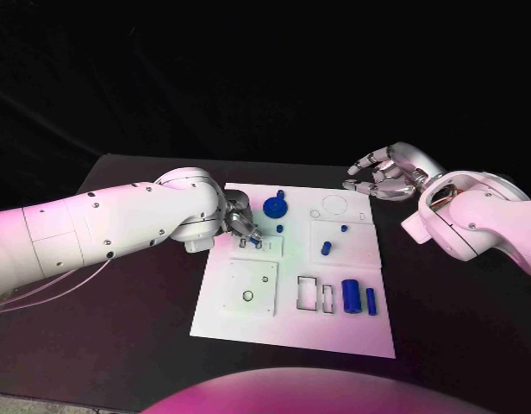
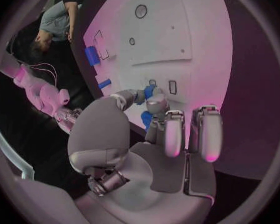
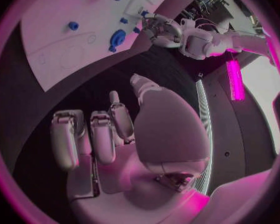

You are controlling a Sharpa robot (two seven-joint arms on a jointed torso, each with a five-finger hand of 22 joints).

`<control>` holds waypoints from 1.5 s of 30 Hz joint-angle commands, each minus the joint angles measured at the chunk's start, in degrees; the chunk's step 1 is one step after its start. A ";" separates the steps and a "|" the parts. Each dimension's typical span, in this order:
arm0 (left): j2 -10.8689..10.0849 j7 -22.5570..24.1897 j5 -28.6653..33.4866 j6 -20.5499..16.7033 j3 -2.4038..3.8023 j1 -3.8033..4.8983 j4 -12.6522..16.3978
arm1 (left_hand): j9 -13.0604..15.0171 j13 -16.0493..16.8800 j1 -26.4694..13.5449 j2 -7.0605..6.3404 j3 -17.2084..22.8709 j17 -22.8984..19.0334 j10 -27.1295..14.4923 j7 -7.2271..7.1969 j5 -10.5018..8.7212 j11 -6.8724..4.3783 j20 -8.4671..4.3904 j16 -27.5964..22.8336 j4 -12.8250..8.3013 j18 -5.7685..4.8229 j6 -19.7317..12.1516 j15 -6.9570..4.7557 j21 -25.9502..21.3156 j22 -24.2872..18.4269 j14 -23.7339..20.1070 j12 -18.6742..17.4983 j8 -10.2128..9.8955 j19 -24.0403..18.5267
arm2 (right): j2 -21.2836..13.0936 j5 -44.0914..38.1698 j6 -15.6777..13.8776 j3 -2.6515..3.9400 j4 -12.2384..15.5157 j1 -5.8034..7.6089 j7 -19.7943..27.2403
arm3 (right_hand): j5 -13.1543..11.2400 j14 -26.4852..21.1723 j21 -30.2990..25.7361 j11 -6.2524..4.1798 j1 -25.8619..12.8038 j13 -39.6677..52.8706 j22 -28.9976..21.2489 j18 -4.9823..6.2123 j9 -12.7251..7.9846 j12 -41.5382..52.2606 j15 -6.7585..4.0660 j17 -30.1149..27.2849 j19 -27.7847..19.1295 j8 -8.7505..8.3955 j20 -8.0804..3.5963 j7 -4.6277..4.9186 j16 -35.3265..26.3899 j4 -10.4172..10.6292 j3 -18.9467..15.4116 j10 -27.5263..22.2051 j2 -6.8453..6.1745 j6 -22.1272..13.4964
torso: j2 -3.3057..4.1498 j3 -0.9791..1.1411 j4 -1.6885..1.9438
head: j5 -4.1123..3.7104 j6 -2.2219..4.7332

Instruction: Assemble the parts on the task board

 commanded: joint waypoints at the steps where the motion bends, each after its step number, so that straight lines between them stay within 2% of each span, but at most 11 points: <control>1: 0.04 1.05 0.02 -1.56 0.05 -0.05 0.15 | -0.01 -0.15 -0.58 -0.16 11.44 15.10 0.38 -0.82 0.34 0.07 -0.39 0.36 -11.67 -0.86 1.12 -0.41 0.29 11.00 5.91 0.06 0.29 2.30 | 0.01 -0.18 0.37 0.00 0.07 -0.04 0.14 | 0.17 5.65 -0.28 -0.25 -0.16 0.70 13.04 0.25 0.07 -0.04 -0.40 14.29 3.49 0.20 -0.21 -0.12 0.04 -0.03 0.24 -0.08 -0.25 0.27 | 0.06 0.02 0.01 | 0.03 -0.01; 11: 0.59 0.96 -0.59 -0.18 -0.02 -0.24 -0.42 | -0.01 -0.28 -0.61 -0.15 11.46 15.10 0.37 -0.82 0.32 0.07 -0.39 0.36 -11.70 -0.85 1.15 -0.42 0.29 11.00 5.91 -0.08 0.30 2.30 | 0.07 -0.18 0.45 0.00 0.02 -0.07 0.12 | 0.17 5.65 -0.28 -0.25 -0.16 0.70 13.04 0.25 0.07 -0.04 -0.40 14.29 3.49 0.20 -0.21 -0.12 0.04 -0.03 0.24 -0.08 -0.25 0.27 | 0.00 -0.02 0.00 | 0.14 -0.46; 23: 0.92 1.43 -5.53 -0.08 -0.06 -0.68 -0.24 | -0.02 -0.31 -0.64 -0.13 11.49 15.10 0.39 -0.83 0.26 0.06 -0.40 0.36 -11.73 -0.86 1.16 -0.43 0.30 11.01 5.91 -0.11 0.30 2.31 | 0.08 -0.18 0.56 0.00 0.00 -0.09 0.04 | 0.17 5.65 -0.28 -0.25 -0.16 0.70 13.04 0.25 0.07 -0.04 -0.40 14.29 3.49 0.20 -0.21 -0.12 0.04 -0.03 0.24 -0.08 -0.25 0.27 | 0.00 0.00 0.00 | 0.13 -0.68; 45: 0.84 1.26 -5.04 1.48 -0.10 -0.89 0.05 | -0.03 -0.45 -0.73 -0.09 11.56 15.10 0.42 -0.83 0.15 0.06 -0.42 0.36 -11.78 -0.85 1.18 -0.44 0.28 11.00 5.91 -0.25 0.32 2.29 | 0.19 -0.18 0.77 0.00 -0.10 -0.17 0.13 | 0.27 5.65 -0.29 -0.27 -0.37 0.71 13.04 0.25 0.14 -0.01 -0.43 14.30 3.49 0.30 -0.24 -0.13 0.04 -0.03 0.42 -0.05 -0.28 0.22 | -0.04 0.04 -0.02 | 0.33 -0.98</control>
